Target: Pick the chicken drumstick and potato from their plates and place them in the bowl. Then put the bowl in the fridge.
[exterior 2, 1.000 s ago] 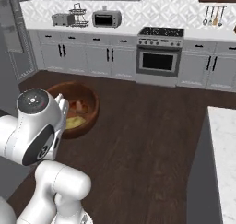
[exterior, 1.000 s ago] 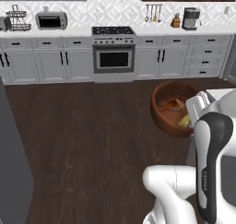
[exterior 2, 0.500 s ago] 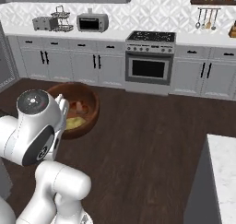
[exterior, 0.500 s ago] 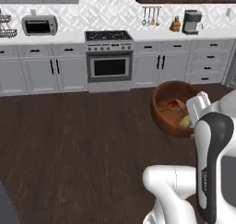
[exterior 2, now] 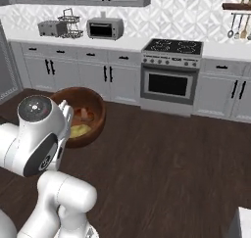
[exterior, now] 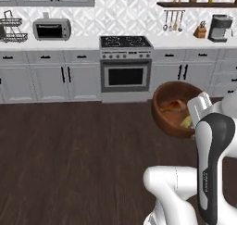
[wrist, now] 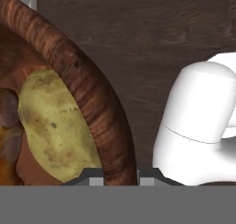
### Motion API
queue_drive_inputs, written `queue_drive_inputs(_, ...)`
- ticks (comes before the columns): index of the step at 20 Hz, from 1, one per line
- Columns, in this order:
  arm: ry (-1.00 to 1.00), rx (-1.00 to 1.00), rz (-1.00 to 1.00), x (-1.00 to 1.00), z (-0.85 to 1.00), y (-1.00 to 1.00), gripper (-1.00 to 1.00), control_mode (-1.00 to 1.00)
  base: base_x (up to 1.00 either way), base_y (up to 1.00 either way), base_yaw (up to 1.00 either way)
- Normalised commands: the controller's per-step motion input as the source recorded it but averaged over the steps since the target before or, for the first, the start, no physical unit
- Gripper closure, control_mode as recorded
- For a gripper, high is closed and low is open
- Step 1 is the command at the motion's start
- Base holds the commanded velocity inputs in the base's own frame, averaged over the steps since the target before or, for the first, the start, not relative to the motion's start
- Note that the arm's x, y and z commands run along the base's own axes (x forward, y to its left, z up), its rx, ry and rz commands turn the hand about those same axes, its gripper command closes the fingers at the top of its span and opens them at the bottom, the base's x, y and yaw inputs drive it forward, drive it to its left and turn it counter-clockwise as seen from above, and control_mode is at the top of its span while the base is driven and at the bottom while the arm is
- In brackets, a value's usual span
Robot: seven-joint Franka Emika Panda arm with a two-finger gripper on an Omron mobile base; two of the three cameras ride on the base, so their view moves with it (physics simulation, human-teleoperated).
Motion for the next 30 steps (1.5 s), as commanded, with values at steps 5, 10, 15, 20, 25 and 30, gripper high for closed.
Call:
queue_drive_inputs(5, 0.0, 0.0, 0.0, 0.0, 0.0, 0.0, 1.0, 1.0, 1.0, 0.0, 0.3)
queue_drive_inputs(10, 0.0, 0.0, 0.0, 0.0, 0.0, 0.0, 1.0, 1.0, 0.88, 0.0, 0.42)
queue_drive_inputs(15, 0.0, 0.0, 0.0, 0.0, 0.0, 0.0, 1.0, 1.0, 0.76, 0.0, 0.52)
queue_drive_inputs(20, 0.0, 0.0, 0.0, 0.0, 0.0, 0.0, 1.0, 1.0, 0.8, 0.0, 0.54)
queue_drive_inputs(25, 0.0, 0.0, 0.0, 0.0, 0.0, 0.0, 1.0, 1.0, 0.72, -0.08, 0.59)
queue_drive_inputs(30, 0.0, 0.0, 0.0, 0.0, 0.0, 0.0, 1.0, 1.0, 0.65, -0.17, 0.65)
